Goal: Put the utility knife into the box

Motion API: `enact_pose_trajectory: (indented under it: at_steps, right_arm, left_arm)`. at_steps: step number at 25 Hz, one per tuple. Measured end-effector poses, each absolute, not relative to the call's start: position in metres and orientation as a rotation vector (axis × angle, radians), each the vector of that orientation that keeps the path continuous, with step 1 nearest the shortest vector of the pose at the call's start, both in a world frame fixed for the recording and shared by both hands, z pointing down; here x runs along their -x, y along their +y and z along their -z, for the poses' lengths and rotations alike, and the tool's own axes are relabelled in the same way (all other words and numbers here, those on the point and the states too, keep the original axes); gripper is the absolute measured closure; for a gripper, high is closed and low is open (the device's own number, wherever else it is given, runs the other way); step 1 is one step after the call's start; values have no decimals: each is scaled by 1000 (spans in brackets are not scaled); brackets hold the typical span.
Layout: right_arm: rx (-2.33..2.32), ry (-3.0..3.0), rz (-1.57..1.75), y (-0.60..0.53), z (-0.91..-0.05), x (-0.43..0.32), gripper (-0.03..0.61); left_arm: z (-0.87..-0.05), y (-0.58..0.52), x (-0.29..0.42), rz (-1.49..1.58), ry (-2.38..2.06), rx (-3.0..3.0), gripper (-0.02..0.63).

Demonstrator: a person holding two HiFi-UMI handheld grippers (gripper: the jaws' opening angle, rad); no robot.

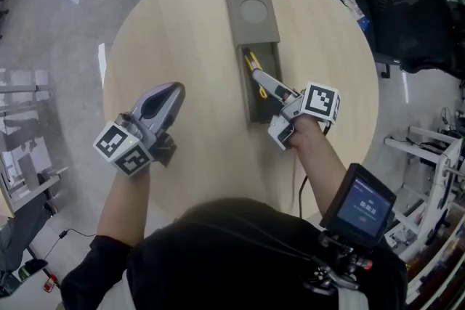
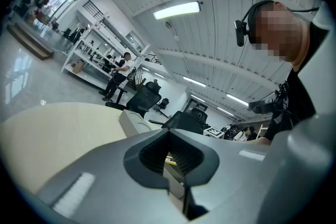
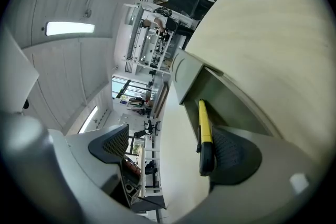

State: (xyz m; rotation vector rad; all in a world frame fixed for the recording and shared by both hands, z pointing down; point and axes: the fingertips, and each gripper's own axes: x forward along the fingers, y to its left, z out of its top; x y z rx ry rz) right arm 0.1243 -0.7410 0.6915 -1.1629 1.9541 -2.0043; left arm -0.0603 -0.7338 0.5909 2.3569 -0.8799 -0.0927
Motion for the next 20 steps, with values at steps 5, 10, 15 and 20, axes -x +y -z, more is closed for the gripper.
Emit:
enact_pose_trajectory:
  at_steps: [5,10,15,20]
  right_arm:
    - [1146,1958,2021,-717,-681,-116,52]
    - [1197,2016,1948,-713,-655,-122,60]
    - [1187,2130,1822,-703,-621,-125,123]
    - [1062,2270,1594,-701,-571,-113,297]
  left_arm:
    - [-579,-710,72,104,-886,-2357,617]
    - [-560,-702,79,124,-888,-2371,617]
    - [-535,-683,86,140,-908,-2391,617]
    - [-514,-674,93,167,-908,-2424,617]
